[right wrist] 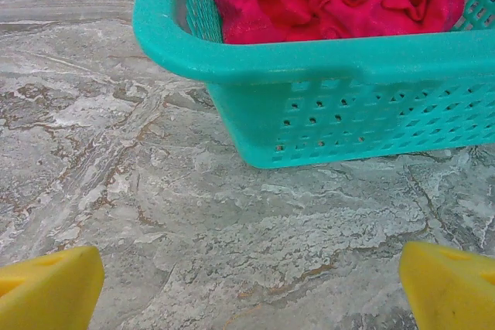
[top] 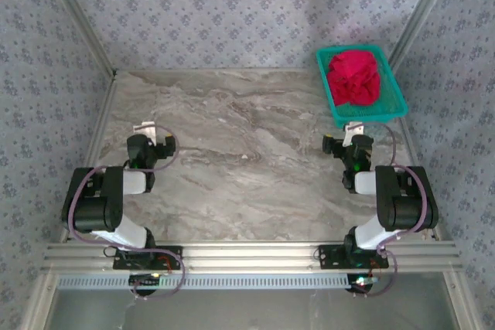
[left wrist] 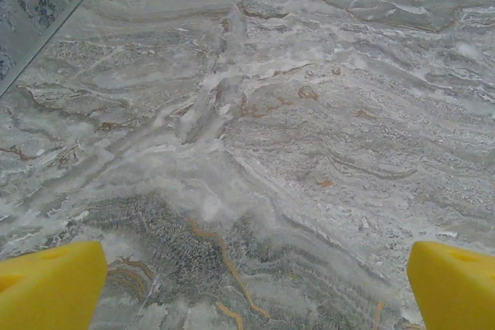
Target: Fold the inside-out t-shirt
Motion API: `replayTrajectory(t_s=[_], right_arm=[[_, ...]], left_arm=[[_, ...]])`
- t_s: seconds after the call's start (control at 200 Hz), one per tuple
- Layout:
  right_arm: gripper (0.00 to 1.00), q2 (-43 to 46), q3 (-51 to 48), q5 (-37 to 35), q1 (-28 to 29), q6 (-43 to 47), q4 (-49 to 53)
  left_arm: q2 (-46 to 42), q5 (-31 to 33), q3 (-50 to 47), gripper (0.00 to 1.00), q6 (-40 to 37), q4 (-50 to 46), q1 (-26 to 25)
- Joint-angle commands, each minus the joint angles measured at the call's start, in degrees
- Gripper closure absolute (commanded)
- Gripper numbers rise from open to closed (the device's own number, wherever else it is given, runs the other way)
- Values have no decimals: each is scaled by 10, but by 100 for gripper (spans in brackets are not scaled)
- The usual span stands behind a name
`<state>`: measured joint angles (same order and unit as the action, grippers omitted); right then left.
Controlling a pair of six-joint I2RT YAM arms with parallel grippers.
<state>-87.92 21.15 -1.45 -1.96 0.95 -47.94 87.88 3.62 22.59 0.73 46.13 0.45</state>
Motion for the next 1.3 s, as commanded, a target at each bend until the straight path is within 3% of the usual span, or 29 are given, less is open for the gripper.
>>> replayTrajectory(t_s=[0.0, 1.054, 1.114, 1.164, 1.234, 1.299], right_arm=[[0, 5, 10, 2, 1, 6, 8], [0, 8, 5, -7, 6, 8, -1], [0, 35, -3, -41, 24, 19, 1], [0, 81, 1, -94, 53, 36, 43], [0, 163, 57, -173, 100, 50, 209], [0, 205, 137, -220, 121, -1, 363]], left_arm=[[0, -11, 11, 0, 7, 4, 5], [-2, -13, 11, 0, 3, 6, 3], [-24, -30, 24, 0, -14, -41, -4], [-70, -4, 58, 0, -18, -155, -28], [-128, 36, 115, 0, -20, -295, -69], [-175, 69, 146, 0, -17, -376, -119]])
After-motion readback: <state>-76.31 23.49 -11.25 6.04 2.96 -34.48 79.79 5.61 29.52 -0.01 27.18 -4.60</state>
